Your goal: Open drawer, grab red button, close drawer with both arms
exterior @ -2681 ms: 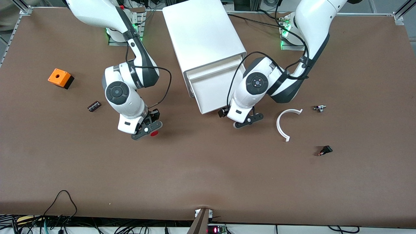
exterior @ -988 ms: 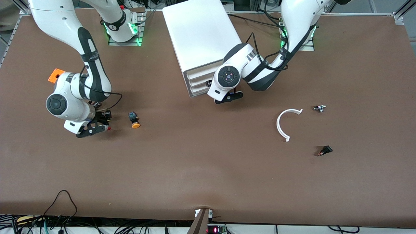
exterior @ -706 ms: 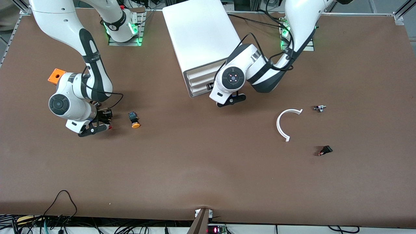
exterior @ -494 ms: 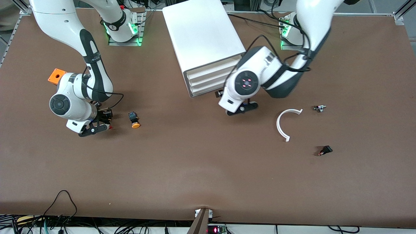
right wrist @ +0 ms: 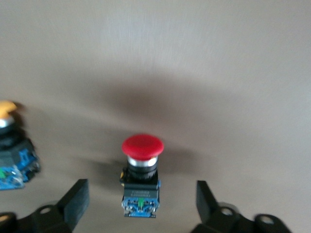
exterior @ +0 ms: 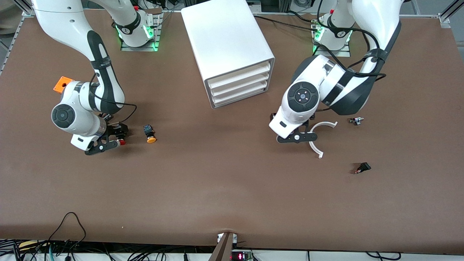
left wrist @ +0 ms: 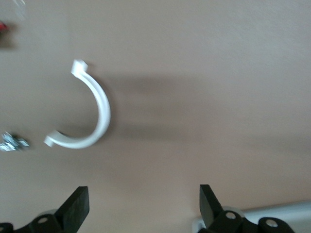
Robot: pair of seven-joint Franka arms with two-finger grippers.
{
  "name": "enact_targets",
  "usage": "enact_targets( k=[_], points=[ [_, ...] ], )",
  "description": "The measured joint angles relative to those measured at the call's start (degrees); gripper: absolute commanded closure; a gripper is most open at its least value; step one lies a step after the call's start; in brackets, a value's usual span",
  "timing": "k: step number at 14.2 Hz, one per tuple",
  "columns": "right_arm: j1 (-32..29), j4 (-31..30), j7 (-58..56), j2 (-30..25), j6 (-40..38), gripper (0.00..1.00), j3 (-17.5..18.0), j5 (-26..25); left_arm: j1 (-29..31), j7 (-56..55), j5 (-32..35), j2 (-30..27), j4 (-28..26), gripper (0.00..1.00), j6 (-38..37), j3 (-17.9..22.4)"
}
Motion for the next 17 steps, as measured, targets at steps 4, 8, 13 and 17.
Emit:
enact_targets(
  k=[4, 8, 13, 17],
  points=[
    [0.40, 9.46, -0.05, -4.48, -12.87, 0.00, 0.11, 0.01, 5.48, 12.75, 7.27, -0.33, 1.64, 0.00, 0.09, -0.08],
    [0.69, 25.14, -0.05, -8.05, -31.52, 0.00, 0.22, 0.01, 12.13, 25.15, 6.04, -2.80, 6.48, 0.00, -1.31, -0.41],
    [-2.70, 26.80, -0.46, -9.40, -32.42, 0.00, 2.45, -0.74, 15.14, 33.04, 3.98, -3.51, 10.92, 0.00, -9.35, -0.64],
    [-15.20, 27.43, 1.03, -14.34, -34.45, 0.00, 18.60, -7.65, 11.52, 38.27, -3.20, -7.86, 11.13, 0.00, -11.78, 7.51]
  ],
)
